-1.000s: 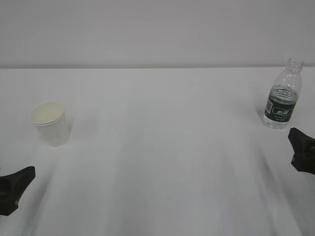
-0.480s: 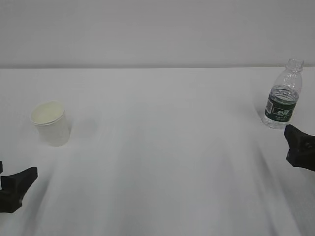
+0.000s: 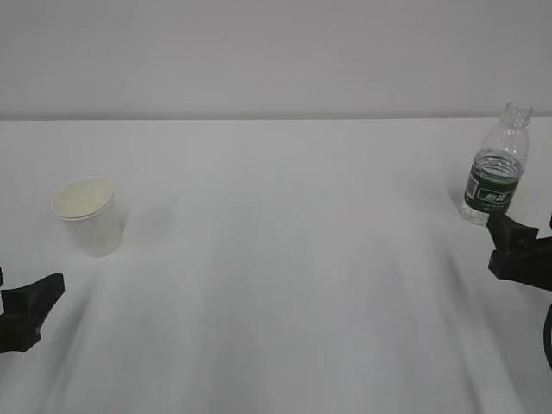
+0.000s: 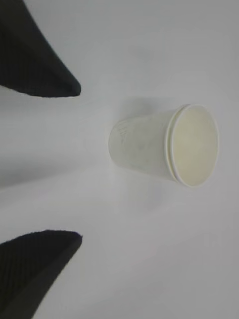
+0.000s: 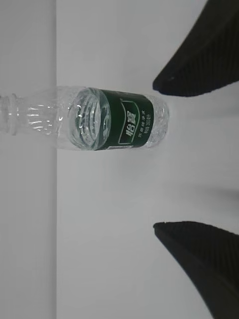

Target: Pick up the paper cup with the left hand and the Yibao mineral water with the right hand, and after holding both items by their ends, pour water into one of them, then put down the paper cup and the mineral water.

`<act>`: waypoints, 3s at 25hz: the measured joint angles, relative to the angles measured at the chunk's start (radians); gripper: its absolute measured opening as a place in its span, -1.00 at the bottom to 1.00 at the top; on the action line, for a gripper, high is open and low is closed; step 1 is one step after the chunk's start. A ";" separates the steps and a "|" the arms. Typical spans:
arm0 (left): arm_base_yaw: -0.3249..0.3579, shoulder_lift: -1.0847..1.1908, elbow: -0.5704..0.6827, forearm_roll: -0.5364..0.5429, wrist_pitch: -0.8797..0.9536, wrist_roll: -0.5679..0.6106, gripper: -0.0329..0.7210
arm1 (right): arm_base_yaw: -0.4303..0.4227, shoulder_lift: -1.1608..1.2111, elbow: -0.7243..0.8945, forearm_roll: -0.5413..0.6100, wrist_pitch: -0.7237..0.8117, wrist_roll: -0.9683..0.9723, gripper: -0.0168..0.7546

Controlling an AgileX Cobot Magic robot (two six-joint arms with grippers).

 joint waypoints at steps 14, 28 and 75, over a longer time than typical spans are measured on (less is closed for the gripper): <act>0.000 0.000 -0.001 0.000 -0.001 0.000 0.66 | 0.000 0.117 -0.102 0.044 0.000 -0.050 0.57; 0.000 0.000 -0.001 -0.001 -0.001 0.000 0.66 | -0.002 0.185 -0.151 0.094 0.000 -0.094 0.57; 0.000 0.000 -0.001 -0.002 -0.001 -0.001 0.52 | -0.455 0.205 -0.248 -0.662 0.007 0.150 0.38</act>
